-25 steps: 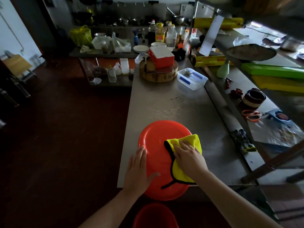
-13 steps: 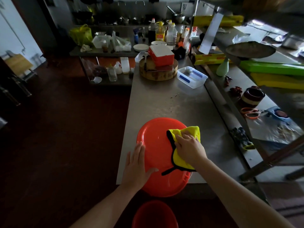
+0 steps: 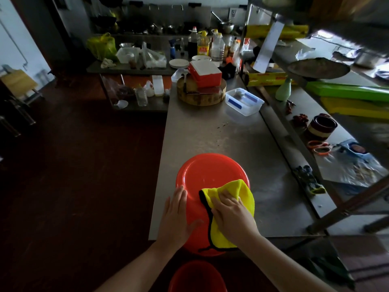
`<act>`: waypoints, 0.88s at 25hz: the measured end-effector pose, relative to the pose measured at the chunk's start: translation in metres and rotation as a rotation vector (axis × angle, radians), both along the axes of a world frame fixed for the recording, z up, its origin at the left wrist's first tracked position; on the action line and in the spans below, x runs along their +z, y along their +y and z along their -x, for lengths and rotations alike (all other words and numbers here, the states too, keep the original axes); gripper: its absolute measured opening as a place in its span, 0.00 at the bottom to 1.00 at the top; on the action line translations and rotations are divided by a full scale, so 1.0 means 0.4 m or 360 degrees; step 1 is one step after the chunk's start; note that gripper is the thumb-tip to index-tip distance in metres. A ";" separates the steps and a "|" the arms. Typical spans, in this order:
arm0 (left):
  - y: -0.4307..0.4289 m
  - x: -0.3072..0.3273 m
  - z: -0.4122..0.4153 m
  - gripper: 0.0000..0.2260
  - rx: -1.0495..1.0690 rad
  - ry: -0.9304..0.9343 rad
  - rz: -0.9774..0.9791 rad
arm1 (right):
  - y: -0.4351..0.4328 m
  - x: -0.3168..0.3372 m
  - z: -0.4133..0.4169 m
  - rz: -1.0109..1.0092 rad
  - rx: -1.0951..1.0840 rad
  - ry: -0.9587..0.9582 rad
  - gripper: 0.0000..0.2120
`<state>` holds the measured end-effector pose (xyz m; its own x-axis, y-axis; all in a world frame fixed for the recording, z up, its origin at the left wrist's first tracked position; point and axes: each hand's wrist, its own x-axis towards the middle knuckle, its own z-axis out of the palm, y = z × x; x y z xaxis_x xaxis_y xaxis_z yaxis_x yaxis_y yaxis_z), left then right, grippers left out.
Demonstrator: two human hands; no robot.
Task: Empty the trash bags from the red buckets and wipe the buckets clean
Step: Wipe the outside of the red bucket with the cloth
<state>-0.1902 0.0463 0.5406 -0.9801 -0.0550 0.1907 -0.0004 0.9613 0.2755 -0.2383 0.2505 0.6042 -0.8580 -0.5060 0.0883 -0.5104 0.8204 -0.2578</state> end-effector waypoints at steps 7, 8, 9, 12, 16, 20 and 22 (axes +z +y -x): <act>-0.003 -0.038 0.018 0.33 -0.0013 0.0019 -0.0067 | -0.122 0.037 0.063 -0.0126 0.0178 -0.0268 0.20; -0.002 -0.037 0.019 0.32 -0.0031 0.0045 -0.0103 | -0.127 0.035 0.071 -0.0162 0.0180 -0.0299 0.20; 0.000 -0.029 0.019 0.31 -0.0047 0.0096 -0.0139 | -0.131 0.033 0.080 -0.0210 0.0182 -0.0310 0.21; 0.010 -0.007 0.019 0.34 -0.0065 0.0201 -0.0218 | -0.154 0.029 0.101 -0.0332 0.0153 -0.0301 0.23; 0.006 -0.025 0.017 0.38 -0.0054 0.0217 -0.0244 | -0.204 0.032 0.153 -0.0335 0.0090 -0.0285 0.24; 0.000 -0.025 0.016 0.47 -0.0050 0.0151 -0.0348 | -0.227 0.029 0.251 -0.0311 0.0021 -0.0265 0.24; 0.004 -0.016 0.014 0.49 -0.0028 0.0117 -0.0379 | -0.221 0.023 0.297 -0.0286 -0.0045 -0.0239 0.23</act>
